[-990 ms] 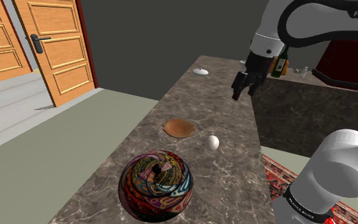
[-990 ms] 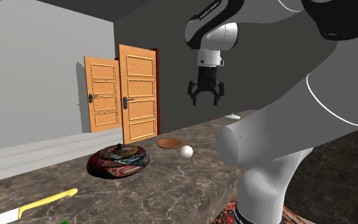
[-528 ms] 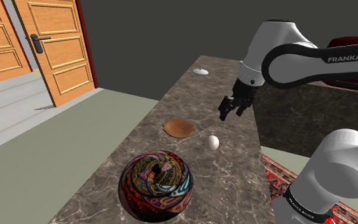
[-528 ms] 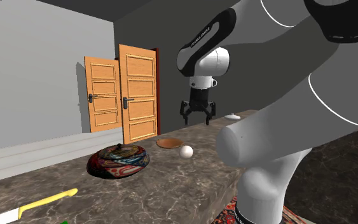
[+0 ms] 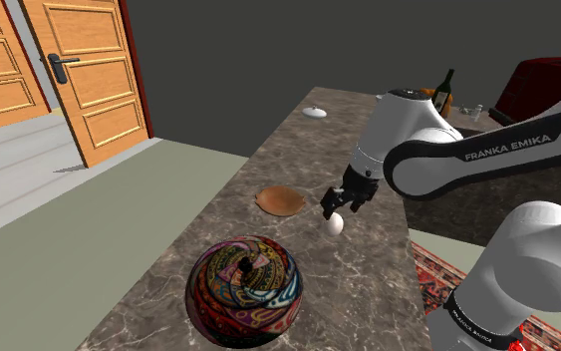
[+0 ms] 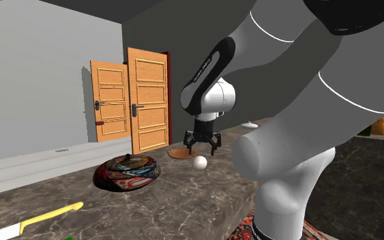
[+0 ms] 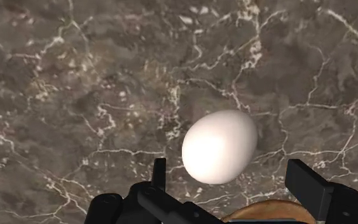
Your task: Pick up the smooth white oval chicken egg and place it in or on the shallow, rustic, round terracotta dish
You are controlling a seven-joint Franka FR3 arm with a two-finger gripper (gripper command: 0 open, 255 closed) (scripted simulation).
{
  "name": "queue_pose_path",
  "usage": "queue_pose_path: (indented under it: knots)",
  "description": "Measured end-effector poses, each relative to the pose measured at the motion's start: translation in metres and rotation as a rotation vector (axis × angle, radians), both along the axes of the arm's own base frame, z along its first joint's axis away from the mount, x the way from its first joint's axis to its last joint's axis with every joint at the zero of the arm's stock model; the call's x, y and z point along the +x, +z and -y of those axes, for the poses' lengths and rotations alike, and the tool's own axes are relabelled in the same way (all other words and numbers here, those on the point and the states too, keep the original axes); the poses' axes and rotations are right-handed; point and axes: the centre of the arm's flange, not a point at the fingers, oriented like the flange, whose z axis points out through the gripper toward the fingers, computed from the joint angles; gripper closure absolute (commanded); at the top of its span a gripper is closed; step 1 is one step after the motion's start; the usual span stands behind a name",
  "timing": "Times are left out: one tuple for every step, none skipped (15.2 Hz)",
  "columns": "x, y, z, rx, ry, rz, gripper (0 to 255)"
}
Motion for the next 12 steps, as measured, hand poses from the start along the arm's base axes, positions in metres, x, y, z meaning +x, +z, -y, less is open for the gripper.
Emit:
queue_pose_path:
  knots:
    - [0.000,-0.008,-0.002,0.001,-0.003,0.003,0]
    - [0.002,-0.013,-0.003,0.001,-0.004,0.005,0]
    - [0.002,-0.019,-0.004,0.001,-0.005,0.005,0]
    - [0.004,-0.023,-0.005,0.002,-0.005,0.006,0]
    - [0.005,-0.028,-0.005,0.002,-0.006,0.006,0]
    - [0.006,-0.033,-0.005,0.002,-0.006,0.006,0]
    - [0.006,-0.040,-0.005,0.001,-0.006,0.006,0]
    - [0.008,-0.043,-0.005,0.002,-0.006,0.006,0]
    - [0.009,-0.045,-0.004,0.002,-0.006,0.007,0]
    - [0.009,-0.046,-0.004,0.002,-0.006,0.007,0]
    - [0.009,-0.047,-0.004,0.002,-0.006,0.007,0]
    - [0.009,-0.047,-0.004,0.002,-0.006,0.007,0]
